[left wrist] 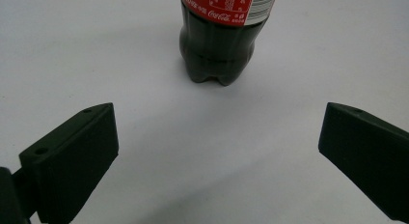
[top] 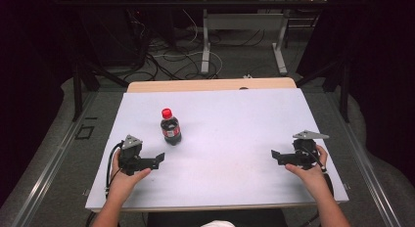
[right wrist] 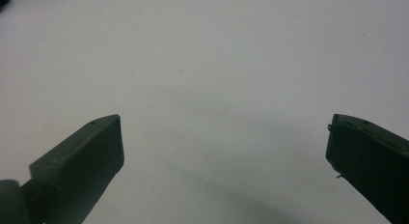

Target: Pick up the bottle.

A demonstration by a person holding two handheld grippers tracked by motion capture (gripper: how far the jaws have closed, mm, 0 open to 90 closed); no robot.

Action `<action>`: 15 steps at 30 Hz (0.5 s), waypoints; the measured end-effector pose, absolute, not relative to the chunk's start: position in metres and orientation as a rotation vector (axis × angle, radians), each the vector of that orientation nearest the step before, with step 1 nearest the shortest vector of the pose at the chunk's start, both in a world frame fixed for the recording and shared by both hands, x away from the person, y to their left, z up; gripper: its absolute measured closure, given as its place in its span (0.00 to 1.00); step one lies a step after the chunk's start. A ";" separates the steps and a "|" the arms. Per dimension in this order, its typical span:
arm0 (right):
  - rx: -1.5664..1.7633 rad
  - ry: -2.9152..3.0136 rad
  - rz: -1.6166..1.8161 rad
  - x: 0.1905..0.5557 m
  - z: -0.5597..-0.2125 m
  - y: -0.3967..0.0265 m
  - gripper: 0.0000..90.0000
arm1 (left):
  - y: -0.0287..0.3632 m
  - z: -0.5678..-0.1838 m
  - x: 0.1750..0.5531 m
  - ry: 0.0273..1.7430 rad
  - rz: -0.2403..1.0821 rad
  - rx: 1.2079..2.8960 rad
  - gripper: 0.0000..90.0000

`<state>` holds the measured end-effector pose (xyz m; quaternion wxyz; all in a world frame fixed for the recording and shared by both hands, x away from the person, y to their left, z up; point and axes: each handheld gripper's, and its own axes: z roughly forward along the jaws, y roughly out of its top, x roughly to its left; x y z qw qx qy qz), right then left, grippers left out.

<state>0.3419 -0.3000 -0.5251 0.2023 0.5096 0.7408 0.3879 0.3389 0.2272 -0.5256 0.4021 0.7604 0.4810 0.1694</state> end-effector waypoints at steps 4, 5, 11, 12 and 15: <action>1.380 2.074 1.069 0.332 -0.515 -0.298 0.00 | 0.228 -0.518 0.338 1.214 0.431 1.907 0.01; 1.379 2.075 1.064 0.331 -0.514 -0.298 0.00 | 0.228 -0.515 0.337 1.205 0.434 1.916 0.01; 1.368 2.071 1.059 0.332 -0.514 -0.295 0.00 | 0.225 -0.501 0.345 1.189 0.443 1.916 0.03; 1.369 2.071 1.049 0.332 -0.514 -0.294 0.00 | 0.223 -0.498 0.349 1.187 0.444 1.906 0.03; 1.359 2.079 1.051 0.333 -0.516 -0.291 0.00 | 0.218 -0.493 0.360 1.175 0.449 1.906 0.06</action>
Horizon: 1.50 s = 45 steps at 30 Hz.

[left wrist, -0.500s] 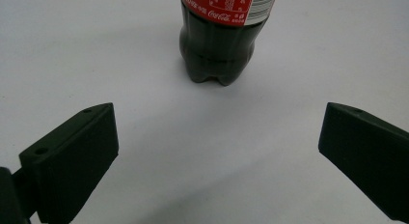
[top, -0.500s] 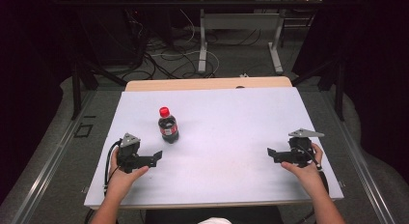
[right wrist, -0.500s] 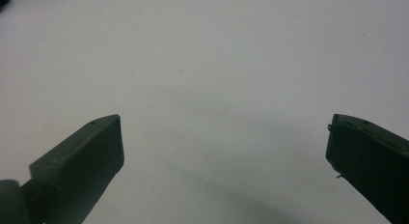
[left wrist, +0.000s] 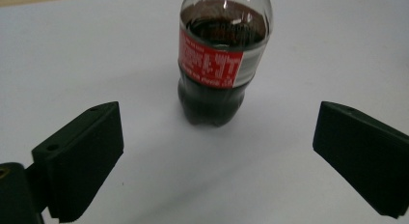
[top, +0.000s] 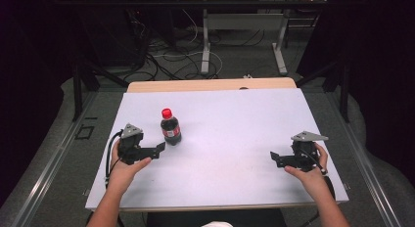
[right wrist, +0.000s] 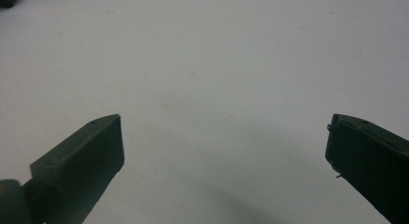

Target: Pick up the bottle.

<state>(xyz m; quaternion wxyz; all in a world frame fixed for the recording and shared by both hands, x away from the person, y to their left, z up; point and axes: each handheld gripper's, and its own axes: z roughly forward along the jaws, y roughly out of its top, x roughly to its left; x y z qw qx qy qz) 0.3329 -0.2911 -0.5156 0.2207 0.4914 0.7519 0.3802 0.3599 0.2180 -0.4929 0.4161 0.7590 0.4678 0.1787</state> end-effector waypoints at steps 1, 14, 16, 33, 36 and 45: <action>1.348 2.082 1.049 0.333 -0.516 -0.291 0.00 | 0.215 -0.492 0.364 1.170 0.447 1.896 0.07; 1.352 2.091 1.048 0.336 -0.523 -0.290 0.00 | 0.184 -0.501 0.408 1.141 0.457 1.921 0.12; 1.348 2.097 1.048 0.336 -0.524 -0.290 0.00 | 0.181 -0.506 0.411 1.154 0.460 1.922 0.16; 1.332 2.116 1.036 0.337 -0.528 -0.286 0.01 | 0.175 -0.517 0.421 1.145 0.493 1.936 0.30; 1.335 2.117 1.043 0.337 -0.528 -0.285 0.02 | 0.174 -0.515 0.420 1.133 0.521 1.954 0.32; 1.336 2.139 1.058 0.338 -0.528 -0.283 0.02 | 0.174 -0.513 0.417 1.114 0.497 1.983 0.33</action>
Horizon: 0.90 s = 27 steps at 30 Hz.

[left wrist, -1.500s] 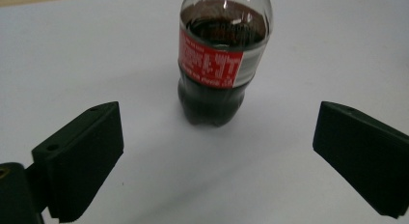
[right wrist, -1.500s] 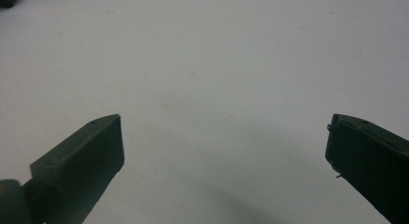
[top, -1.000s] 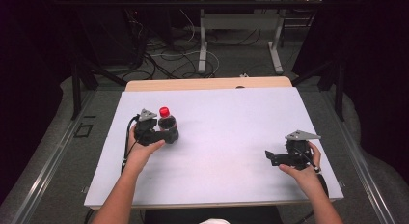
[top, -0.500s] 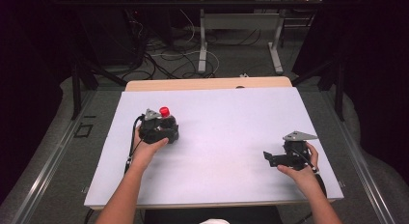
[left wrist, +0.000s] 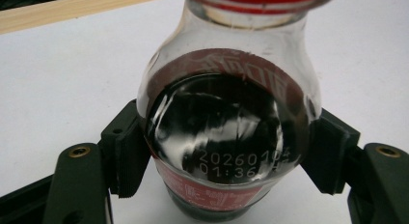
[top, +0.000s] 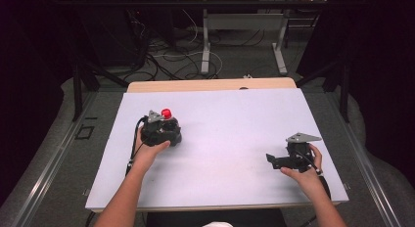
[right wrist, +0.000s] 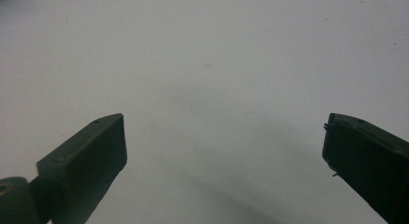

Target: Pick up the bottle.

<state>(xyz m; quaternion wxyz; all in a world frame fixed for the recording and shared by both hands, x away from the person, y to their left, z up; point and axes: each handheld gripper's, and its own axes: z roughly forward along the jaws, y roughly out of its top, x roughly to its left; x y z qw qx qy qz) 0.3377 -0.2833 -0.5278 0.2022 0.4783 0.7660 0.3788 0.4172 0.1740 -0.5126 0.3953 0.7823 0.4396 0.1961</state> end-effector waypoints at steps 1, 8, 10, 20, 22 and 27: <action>1.340 2.143 1.062 0.338 -0.527 -0.283 0.02 | 0.173 -0.512 0.416 1.102 0.493 1.997 0.33; 1.284 2.221 1.073 0.338 -0.516 -0.274 0.08 | 0.167 -0.505 0.406 1.046 0.434 2.051 0.33; 1.253 2.250 1.073 0.339 -0.512 -0.269 0.09 | 0.164 -0.502 0.402 1.026 0.434 2.047 0.33; 1.067 2.403 1.073 0.340 -0.481 -0.238 0.16 | 0.146 -0.482 0.378 0.906 0.380 2.072 0.33; 1.027 2.437 1.088 0.339 -0.475 -0.230 0.16 | 0.140 -0.479 0.373 0.877 0.378 2.083 0.33; 0.908 2.515 1.104 0.336 -0.459 -0.208 0.17 | 0.127 -0.474 0.361 0.816 0.342 2.098 0.33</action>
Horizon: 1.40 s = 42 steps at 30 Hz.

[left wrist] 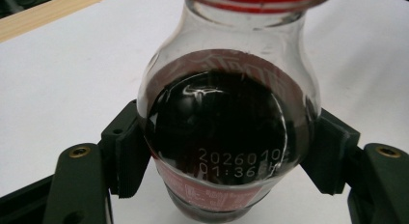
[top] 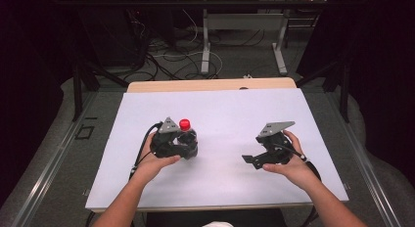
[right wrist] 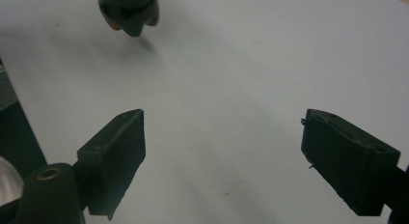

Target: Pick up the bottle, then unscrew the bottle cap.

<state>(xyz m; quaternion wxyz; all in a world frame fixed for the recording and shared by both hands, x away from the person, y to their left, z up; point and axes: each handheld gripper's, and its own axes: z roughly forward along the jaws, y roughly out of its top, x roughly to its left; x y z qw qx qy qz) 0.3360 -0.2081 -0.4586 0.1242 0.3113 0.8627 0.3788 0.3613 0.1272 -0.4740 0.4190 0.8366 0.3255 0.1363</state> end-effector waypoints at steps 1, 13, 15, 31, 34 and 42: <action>0.884 2.527 1.104 0.335 -0.455 -0.204 0.18 | 0.124 -0.473 0.359 0.808 0.334 2.095 0.33; 0.681 2.579 1.125 0.327 -0.415 -0.169 0.29 | 0.092 -0.468 0.333 0.691 0.256 2.127 0.33; 0.676 2.588 1.148 0.326 -0.409 -0.166 0.31 | 0.088 -0.469 0.330 0.672 0.252 2.126 0.33; 0.601 2.651 1.132 0.321 -0.389 -0.150 0.38 | 0.071 -0.475 0.314 0.636 0.212 2.136 0.33; 0.579 2.665 1.118 0.320 -0.386 -0.147 0.39 | 0.069 -0.476 0.312 0.617 0.218 2.145 0.33; 0.532 2.669 1.101 0.322 -0.381 -0.142 0.42 | 0.062 -0.478 0.309 0.587 0.209 2.165 0.33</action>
